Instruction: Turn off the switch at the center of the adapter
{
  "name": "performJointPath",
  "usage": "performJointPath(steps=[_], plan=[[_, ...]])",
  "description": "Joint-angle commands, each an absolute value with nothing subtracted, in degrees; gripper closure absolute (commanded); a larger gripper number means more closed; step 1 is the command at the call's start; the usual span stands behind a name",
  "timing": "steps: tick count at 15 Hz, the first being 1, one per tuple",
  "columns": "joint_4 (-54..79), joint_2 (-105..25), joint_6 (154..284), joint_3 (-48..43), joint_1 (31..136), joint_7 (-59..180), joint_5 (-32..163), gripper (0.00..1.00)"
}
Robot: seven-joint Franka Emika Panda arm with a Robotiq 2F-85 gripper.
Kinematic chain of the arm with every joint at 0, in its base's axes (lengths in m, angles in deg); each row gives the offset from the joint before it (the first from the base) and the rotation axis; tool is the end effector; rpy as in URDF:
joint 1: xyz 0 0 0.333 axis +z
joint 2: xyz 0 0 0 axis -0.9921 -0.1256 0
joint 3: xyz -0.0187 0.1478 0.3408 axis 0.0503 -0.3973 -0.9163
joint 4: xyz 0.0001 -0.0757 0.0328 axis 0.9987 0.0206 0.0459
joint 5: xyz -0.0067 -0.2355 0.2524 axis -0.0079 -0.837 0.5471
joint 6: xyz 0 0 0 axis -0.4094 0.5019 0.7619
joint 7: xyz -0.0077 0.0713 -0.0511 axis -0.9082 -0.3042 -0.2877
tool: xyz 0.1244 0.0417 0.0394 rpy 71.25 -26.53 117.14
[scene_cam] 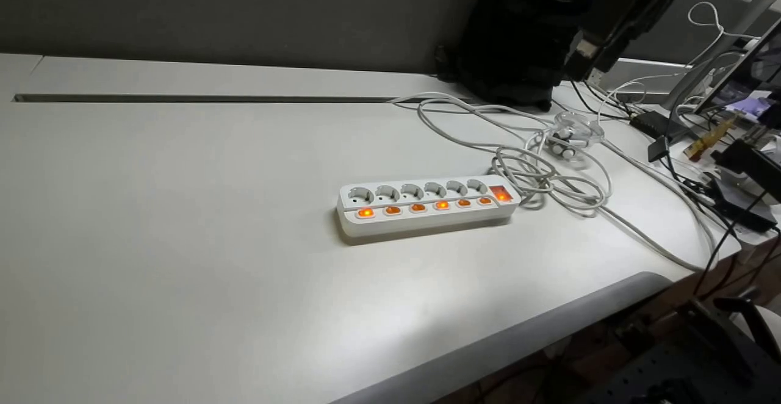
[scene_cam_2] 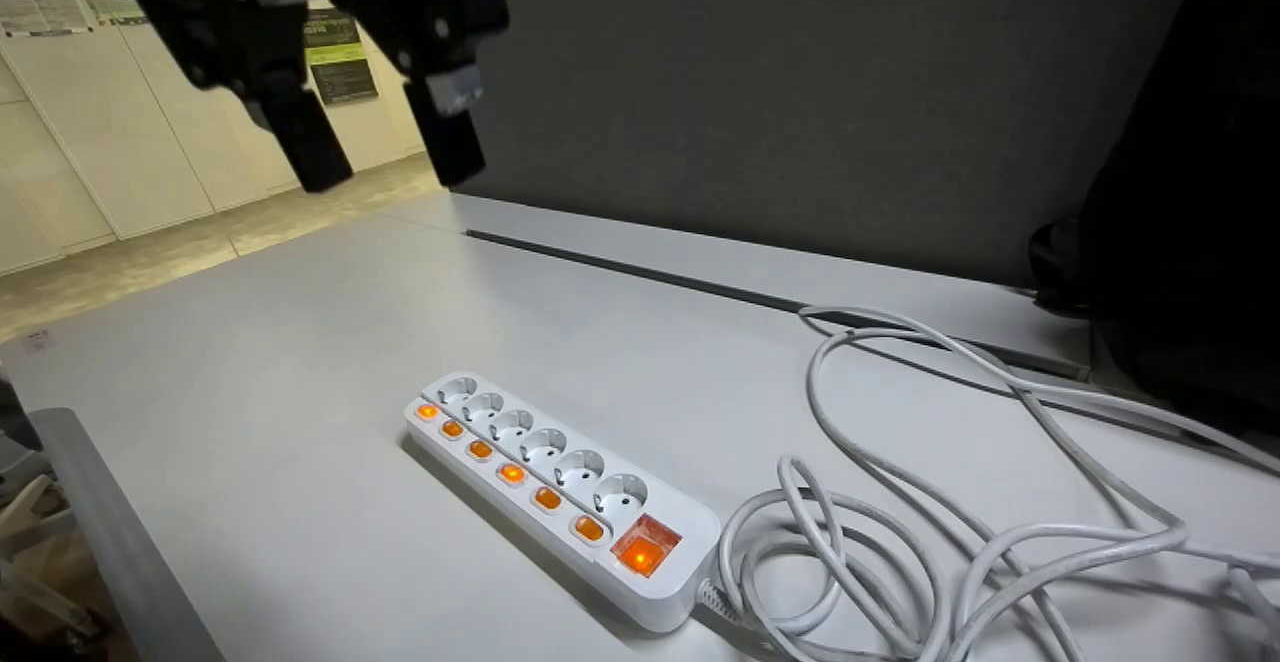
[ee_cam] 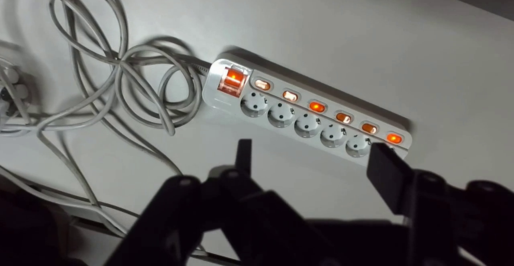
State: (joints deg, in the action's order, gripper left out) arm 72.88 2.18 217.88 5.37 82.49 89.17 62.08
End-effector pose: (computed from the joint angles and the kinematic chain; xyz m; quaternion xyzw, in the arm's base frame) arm 0.3243 -0.0774 0.4364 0.9875 0.1479 0.0520 0.0150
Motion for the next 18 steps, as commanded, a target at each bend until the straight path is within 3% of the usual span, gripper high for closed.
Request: performJointPath(steps=[1, 8, 18], plan=[[71.05, -4.65, 221.65, 3.55, 82.91, 89.09, 62.48, 0.55], [72.63, -15.38, 232.82, 1.33, 82.00, 88.27, 61.83, 0.99], [73.19, -22.99, 237.07, -0.67, 80.88, 89.13, 63.10, 0.99]])
